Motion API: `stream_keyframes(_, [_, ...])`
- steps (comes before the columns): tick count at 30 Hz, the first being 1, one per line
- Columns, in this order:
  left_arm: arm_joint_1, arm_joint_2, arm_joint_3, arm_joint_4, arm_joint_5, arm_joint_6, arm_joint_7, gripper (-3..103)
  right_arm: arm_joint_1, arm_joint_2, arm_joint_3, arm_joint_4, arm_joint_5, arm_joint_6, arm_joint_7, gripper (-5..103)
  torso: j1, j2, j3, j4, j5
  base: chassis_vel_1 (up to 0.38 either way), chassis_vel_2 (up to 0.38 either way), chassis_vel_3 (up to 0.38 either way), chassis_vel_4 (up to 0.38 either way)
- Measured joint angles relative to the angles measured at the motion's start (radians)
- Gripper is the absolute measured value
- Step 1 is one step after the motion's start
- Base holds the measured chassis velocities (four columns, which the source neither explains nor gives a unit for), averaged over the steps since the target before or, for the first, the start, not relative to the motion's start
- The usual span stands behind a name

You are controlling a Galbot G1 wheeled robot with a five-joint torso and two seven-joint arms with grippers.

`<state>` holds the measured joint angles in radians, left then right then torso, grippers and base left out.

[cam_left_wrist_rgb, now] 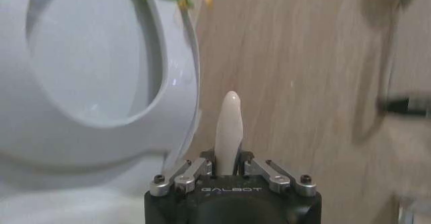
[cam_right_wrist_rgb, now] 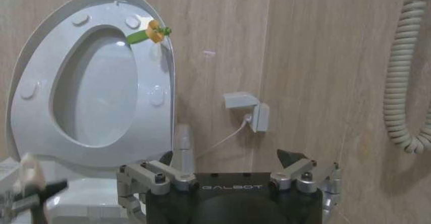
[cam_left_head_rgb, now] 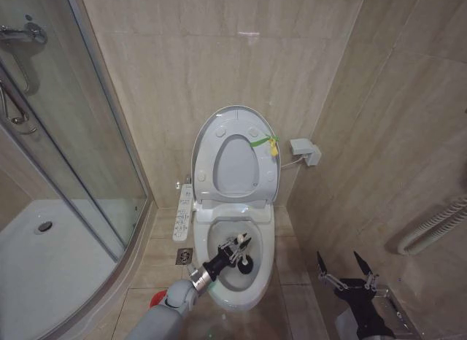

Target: Open the toilet lid, clean the toilet bowl with a toilet brush, close the toilet lid, and flush.

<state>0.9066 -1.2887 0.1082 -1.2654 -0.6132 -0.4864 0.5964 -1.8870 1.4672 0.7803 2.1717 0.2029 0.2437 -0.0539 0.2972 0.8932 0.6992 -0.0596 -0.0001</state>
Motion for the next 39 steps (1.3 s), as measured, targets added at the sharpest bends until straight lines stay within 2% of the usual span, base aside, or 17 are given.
stream_keyframes(6, [0.014, 0.009, 0.008, -0.040, -0.015, 0.018, -0.013, 22, 0.000, 0.000, 0.000, 0.000, 0.000, 0.000, 0.000, 100, 0.000, 0.000, 0.000, 0.0000, 0.0000, 0.000, 0.000, 0.000, 0.000])
stream_keyframes(13, [0.006, -0.017, -0.010, 0.089, 0.010, -0.015, 0.000, 20, 0.000, 0.000, 0.000, 0.000, 0.000, 0.000, 0.000, 100, 0.000, 0.000, 0.000, 0.0002, 0.0000, 0.000, 0.000, 0.000, 0.000])
stream_keyframes(19, [-0.020, -0.026, -0.037, 0.157, 0.035, -0.033, -0.013, 20, 0.000, 0.000, 0.000, 0.000, 0.000, 0.000, 0.000, 100, 0.000, 0.000, 0.000, -0.0001, 0.0001, 0.000, 0.000, 0.000, 0.000])
stream_keyframes(22, [-0.019, -0.021, -0.047, 0.156, 0.042, -0.038, -0.026, 20, 0.000, 0.000, 0.000, 0.000, 0.000, 0.000, 0.000, 100, 0.000, 0.000, 0.000, 0.0001, -0.0001, 0.000, 0.000, 0.000, 0.000])
stream_keyframes(27, [0.022, 0.010, -0.086, 0.043, 0.056, -0.036, -0.079, 20, 0.000, 0.000, 0.000, 0.000, 0.000, 0.000, 0.000, 100, 0.000, 0.000, 0.000, 0.0000, -0.0002, 0.000, 0.000, 0.000, 0.000])
stream_keyframes(30, [0.070, 0.041, -0.111, -0.070, 0.055, -0.022, -0.110, 20, 0.000, 0.000, 0.000, 0.000, 0.000, 0.000, 0.000, 100, 0.000, 0.000, 0.000, 0.0001, 0.0000, 0.000, 0.000, 0.000, 0.000])
stream_keyframes(39, [0.180, 0.098, -0.195, -0.231, 0.109, -0.020, -0.127, 20, 0.000, 0.000, 0.000, 0.000, 0.000, 0.000, 0.000, 100, 0.000, 0.000, 0.000, 0.0000, -0.0001, 0.000, 0.000, 0.000, 0.000])
